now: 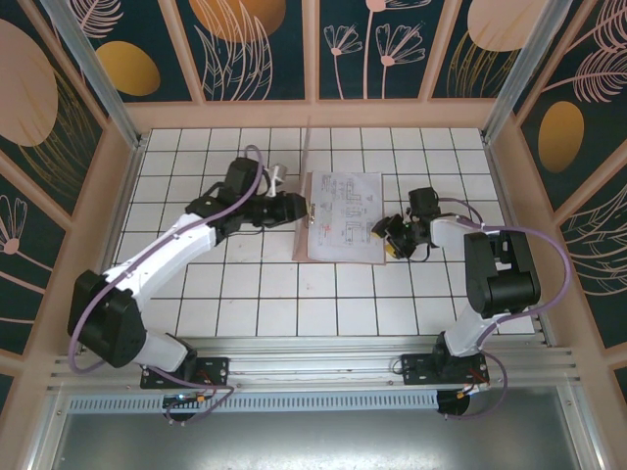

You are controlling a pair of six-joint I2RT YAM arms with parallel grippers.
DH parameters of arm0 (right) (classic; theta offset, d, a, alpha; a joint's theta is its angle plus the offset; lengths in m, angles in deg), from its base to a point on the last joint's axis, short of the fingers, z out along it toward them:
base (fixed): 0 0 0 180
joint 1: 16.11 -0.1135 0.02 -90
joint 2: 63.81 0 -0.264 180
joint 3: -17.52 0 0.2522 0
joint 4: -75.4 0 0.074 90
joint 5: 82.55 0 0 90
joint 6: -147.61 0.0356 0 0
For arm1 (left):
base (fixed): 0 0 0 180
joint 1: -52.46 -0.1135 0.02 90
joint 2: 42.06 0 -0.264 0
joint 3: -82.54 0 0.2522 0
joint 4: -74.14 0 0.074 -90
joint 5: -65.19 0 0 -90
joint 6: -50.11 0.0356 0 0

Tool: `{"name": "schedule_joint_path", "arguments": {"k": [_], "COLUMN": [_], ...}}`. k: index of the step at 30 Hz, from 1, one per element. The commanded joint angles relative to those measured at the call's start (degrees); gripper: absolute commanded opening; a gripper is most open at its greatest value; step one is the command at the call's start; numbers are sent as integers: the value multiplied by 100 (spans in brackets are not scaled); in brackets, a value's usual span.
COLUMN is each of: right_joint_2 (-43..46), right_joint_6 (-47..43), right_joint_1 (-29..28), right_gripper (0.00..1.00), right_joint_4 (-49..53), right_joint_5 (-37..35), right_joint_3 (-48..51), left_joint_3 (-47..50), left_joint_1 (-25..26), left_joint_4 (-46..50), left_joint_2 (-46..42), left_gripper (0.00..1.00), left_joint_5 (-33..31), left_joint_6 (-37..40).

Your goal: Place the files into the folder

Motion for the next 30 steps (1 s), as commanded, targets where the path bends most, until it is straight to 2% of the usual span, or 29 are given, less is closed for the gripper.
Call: {"name": "schedule_joint_path", "arguments": {"k": [1,6,11,15,22,23,25,26,30], "right_joint_2": [-47,634,1220,1344,1446,1474,1562,1629,2023], "right_joint_6": [-153,-100,-1,3,-87,-142,-268,-326,-486], "right_joint_1": [-1,113,329,397,392,389,392,393,399], "right_gripper": [57,59,60,60,61,62,72,98,99], "right_joint_4": [414,1173,1416,1421,1222,1210,1179,1165,1144], "right_joint_5": [-526,-1822,-2389,-2351,-2062,-2051,-2049,-2072,-2361], "right_joint_3": [-170,-543,-581,-522,-386,-391,-424,-448,-577], "left_joint_3": [-276,-651,-810,-873,-1053,-1019,-1004,-1068,-1383], "left_joint_1": [342,770,1072,1154,1087,1044,952,907,710], "left_joint_4": [-804,-1460,-1966,-2361,-1766,-1678,-1383,-1122,-108], "left_joint_2": [466,1239,1850,2092,1937,1848,1622,1482,945], "left_gripper": [41,55,66,67,68,72,99,99,99], "left_joint_5": [286,564,756,885,469,342,-48,-313,-1376], "left_joint_6": [-524,-899,-1253,-1552,-1418,-1410,-1296,-1170,-692]}}
